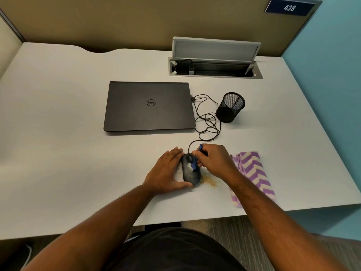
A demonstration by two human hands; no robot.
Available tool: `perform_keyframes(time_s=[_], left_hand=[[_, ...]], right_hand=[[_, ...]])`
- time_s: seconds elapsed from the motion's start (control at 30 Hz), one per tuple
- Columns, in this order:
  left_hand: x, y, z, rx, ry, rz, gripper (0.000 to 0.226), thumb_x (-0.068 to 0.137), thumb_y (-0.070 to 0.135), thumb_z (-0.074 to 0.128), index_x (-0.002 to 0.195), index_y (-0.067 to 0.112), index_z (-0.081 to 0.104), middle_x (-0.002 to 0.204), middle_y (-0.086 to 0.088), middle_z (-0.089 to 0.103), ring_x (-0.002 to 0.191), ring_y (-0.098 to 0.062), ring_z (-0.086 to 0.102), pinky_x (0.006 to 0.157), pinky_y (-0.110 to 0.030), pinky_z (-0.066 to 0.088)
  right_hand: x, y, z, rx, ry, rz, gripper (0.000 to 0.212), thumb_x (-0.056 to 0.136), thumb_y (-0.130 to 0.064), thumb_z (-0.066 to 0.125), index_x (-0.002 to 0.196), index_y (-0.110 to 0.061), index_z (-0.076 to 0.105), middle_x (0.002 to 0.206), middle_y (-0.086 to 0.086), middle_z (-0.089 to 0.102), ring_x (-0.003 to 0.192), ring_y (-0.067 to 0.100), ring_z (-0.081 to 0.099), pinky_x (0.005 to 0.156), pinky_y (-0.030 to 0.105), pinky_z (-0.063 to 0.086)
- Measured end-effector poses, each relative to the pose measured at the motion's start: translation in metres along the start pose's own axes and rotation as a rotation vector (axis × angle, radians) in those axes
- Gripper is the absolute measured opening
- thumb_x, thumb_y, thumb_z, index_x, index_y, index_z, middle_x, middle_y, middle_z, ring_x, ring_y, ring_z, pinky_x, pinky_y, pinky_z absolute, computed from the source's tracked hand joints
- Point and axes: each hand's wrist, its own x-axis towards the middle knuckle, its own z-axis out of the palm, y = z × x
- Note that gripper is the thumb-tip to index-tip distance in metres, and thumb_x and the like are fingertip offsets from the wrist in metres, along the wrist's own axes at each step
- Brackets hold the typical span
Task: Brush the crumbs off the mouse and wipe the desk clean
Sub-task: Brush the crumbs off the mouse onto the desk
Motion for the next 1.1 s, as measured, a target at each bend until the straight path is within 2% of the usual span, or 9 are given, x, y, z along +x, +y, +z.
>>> perform_keyframes(time_s=[0.1,0.23,0.4,0.5,0.6,0.8,0.9,1.03,1.1], left_hand=[[0.000,0.000,0.000,-0.011,0.001,0.004,0.116,0.073,0.088,0.060,0.160,0.022,0.020,0.169,0.005,0.014,0.155,-0.012,0.008,0.126,-0.034,0.006],[0.001,0.000,0.001,-0.011,-0.009,-0.005,0.117,0.072,0.090,0.058,0.160,0.024,0.019,0.169,0.006,0.014,0.155,-0.012,0.008,0.124,-0.031,0.004],[0.000,-0.001,0.001,-0.004,0.014,0.016,0.116,0.073,0.089,0.059,0.160,0.022,0.021,0.168,0.004,0.016,0.155,-0.013,0.010,0.127,-0.036,0.009],[0.000,-0.001,0.000,-0.006,0.011,0.012,0.116,0.073,0.090,0.058,0.159,0.023,0.021,0.168,0.005,0.016,0.155,-0.012,0.010,0.127,-0.036,0.010],[0.000,-0.001,0.000,-0.012,-0.004,0.006,0.116,0.072,0.091,0.057,0.159,0.025,0.020,0.168,0.006,0.015,0.155,-0.012,0.008,0.127,-0.037,0.010],[0.000,-0.002,0.002,0.004,0.013,0.016,0.117,0.073,0.091,0.057,0.160,0.023,0.019,0.169,0.005,0.014,0.155,-0.012,0.008,0.127,-0.038,0.011],[-0.001,-0.002,0.002,0.001,0.017,0.022,0.117,0.074,0.089,0.057,0.161,0.024,0.016,0.169,0.005,0.013,0.155,-0.012,0.007,0.127,-0.038,0.010],[0.000,-0.002,0.002,-0.001,-0.005,0.009,0.117,0.073,0.091,0.056,0.161,0.024,0.016,0.169,0.006,0.011,0.156,-0.012,0.006,0.127,-0.038,0.010],[-0.001,-0.002,0.002,-0.004,-0.002,0.013,0.117,0.073,0.091,0.056,0.161,0.024,0.018,0.169,0.006,0.012,0.156,-0.012,0.006,0.127,-0.038,0.010]], right_hand=[[0.002,0.001,-0.004,-0.070,-0.023,-0.038,0.027,0.097,-0.042,0.057,0.097,-0.017,0.067,0.088,0.003,0.072,0.080,0.017,0.069,0.080,0.035,0.059],[0.004,0.000,-0.007,-0.032,0.075,-0.058,0.030,0.096,-0.041,0.058,0.107,-0.015,0.069,0.096,0.002,0.073,0.086,0.017,0.067,0.080,0.027,0.053],[-0.001,-0.004,-0.002,0.002,-0.050,-0.042,0.026,0.096,-0.039,0.059,0.098,-0.015,0.069,0.086,0.002,0.073,0.077,0.016,0.069,0.079,0.033,0.060],[0.003,-0.007,-0.005,0.201,0.076,0.010,0.022,0.095,-0.036,0.061,0.096,-0.015,0.069,0.080,-0.001,0.072,0.070,0.009,0.069,0.076,0.030,0.060],[0.009,-0.009,-0.007,0.249,0.214,0.068,0.028,0.096,-0.037,0.061,0.106,-0.013,0.071,0.088,0.000,0.073,0.072,0.006,0.066,0.070,0.018,0.052],[0.008,-0.019,0.002,-0.058,-0.017,-0.085,0.025,0.098,-0.031,0.058,0.113,-0.018,0.072,0.108,0.004,0.073,0.096,0.018,0.065,0.088,0.028,0.051],[0.005,-0.020,0.001,-0.044,-0.125,-0.122,0.025,0.097,-0.031,0.059,0.115,-0.018,0.071,0.110,0.004,0.072,0.098,0.019,0.064,0.089,0.028,0.052],[0.007,-0.016,-0.008,0.003,-0.020,-0.115,0.021,0.098,-0.024,0.059,0.114,-0.017,0.071,0.112,0.002,0.072,0.098,0.015,0.062,0.087,0.022,0.046],[0.007,-0.015,-0.007,-0.056,-0.046,-0.128,0.022,0.098,-0.025,0.060,0.116,-0.017,0.071,0.115,0.002,0.071,0.101,0.017,0.062,0.089,0.022,0.047]])
